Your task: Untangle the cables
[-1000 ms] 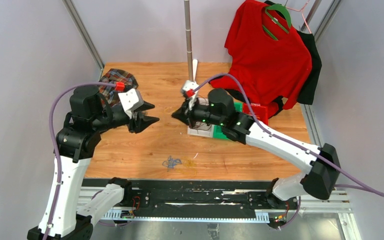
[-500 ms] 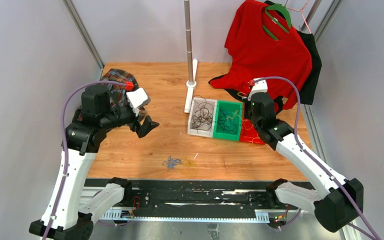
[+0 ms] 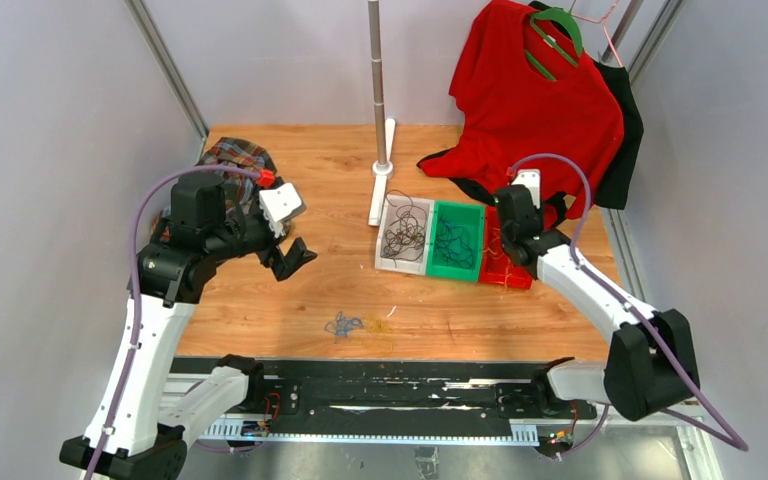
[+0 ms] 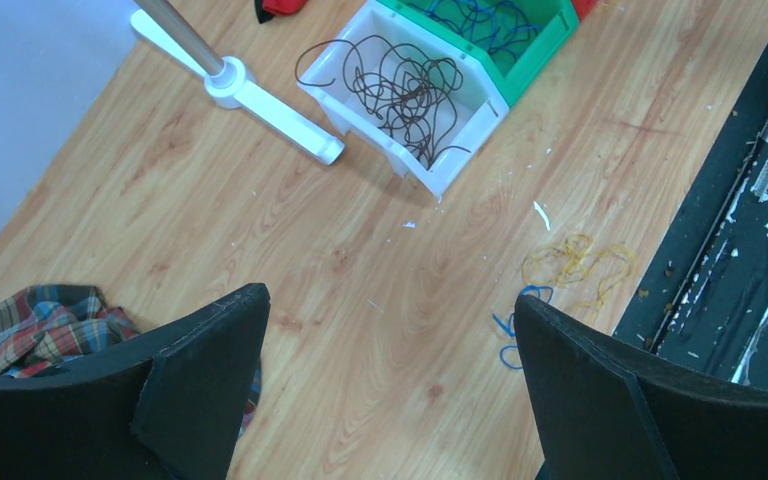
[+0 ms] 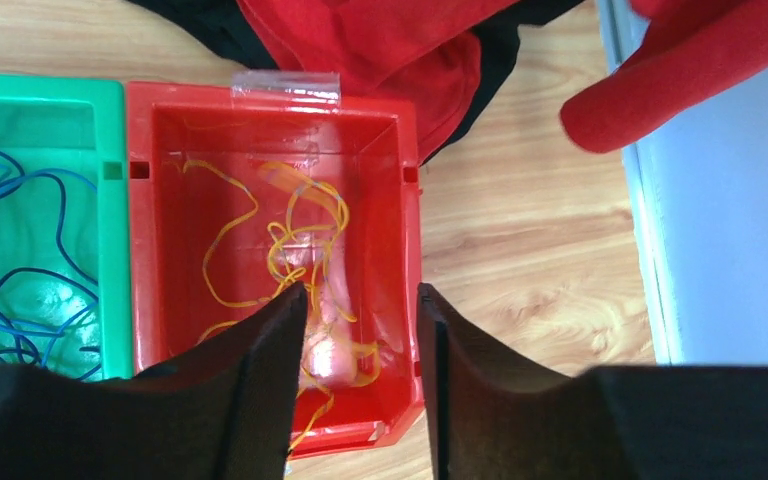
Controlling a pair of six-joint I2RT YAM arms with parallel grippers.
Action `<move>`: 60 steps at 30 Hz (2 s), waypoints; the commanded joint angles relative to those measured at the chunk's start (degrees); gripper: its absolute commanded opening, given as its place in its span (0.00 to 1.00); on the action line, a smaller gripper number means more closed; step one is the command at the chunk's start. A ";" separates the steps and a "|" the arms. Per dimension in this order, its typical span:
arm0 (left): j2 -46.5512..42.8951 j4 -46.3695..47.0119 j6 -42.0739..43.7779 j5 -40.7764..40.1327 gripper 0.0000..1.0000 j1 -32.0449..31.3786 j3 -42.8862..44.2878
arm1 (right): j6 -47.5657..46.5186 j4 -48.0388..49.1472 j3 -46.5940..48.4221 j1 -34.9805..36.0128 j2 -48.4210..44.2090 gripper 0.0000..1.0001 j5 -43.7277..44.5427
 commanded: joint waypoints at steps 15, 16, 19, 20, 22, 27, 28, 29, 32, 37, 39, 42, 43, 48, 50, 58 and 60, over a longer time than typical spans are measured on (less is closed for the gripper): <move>1.21 -1.27 5.89 1.12 0.91 -1.27 -9.18 | 1.35 3.24 1.10 13.57 -7.27 0.56 -22.65; 1.72 -1.26 6.65 0.36 0.91 -1.29 -9.97 | 0.58 6.29 -0.46 17.09 -7.48 0.56 -24.70; 3.34 -1.30 7.77 -2.20 0.93 -1.29 -11.04 | -2.27 12.04 -2.24 25.24 -4.69 0.57 -34.70; 3.47 -1.30 8.04 -2.74 0.94 -1.29 -11.36 | -2.53 12.13 -1.78 27.46 -2.78 0.57 -37.31; 3.46 -1.25 9.01 -3.49 0.96 -1.29 -12.04 | -2.34 12.08 -0.67 30.70 2.33 0.57 -39.94; 2.70 -1.25 10.12 -5.36 0.98 -1.29 -13.04 | -2.07 12.88 0.45 38.79 12.28 0.59 -39.71; 2.39 -1.26 10.34 -5.58 0.98 -1.29 -13.05 | -1.80 13.10 0.55 39.82 14.26 0.59 -39.26; 2.11 -1.31 10.50 -5.68 0.98 -1.29 -12.97 | -1.54 13.11 0.77 40.68 16.11 0.59 -38.35; 1.66 -1.26 10.43 -5.63 0.98 -1.29 -12.20 | -1.27 13.45 0.95 41.87 21.05 0.58 -36.07; 1.31 -1.34 9.53 -4.64 0.98 -1.29 -10.75 | -0.46 14.07 0.12 41.89 23.47 0.35 -33.31; 1.26 -1.37 9.20 -4.21 0.99 -1.29 -10.61 | -0.55 13.89 -0.15 41.89 21.66 0.17 -32.10; 1.00 -1.49 8.97 -3.51 1.00 -1.29 -10.63 | -1.67 13.63 -0.81 41.76 16.41 0.01 -30.36; 0.87 -1.51 8.89 -2.96 0.99 -1.29 -10.60 | -2.19 13.72 -1.15 41.61 14.15 0.01 -30.01; 0.18 -2.00 8.19 0.22 0.97 -1.28 -9.99 | -5.54 12.88 -0.16 40.83 3.50 0.01 -30.24; 0.13 -2.37 7.82 2.08 0.96 -1.29 -9.65 | -6.22 12.44 0.89 40.23 0.15 0.01 -31.19; -0.91 -2.97 6.32 9.27 0.95 -1.29 -9.68 | -6.19 13.47 5.76 39.35 -6.06 0.01 -37.91; -1.26 -2.88 6.00 10.41 0.95 -1.29 -9.36 | -5.63 14.99 6.52 39.39 -6.41 0.01 -40.96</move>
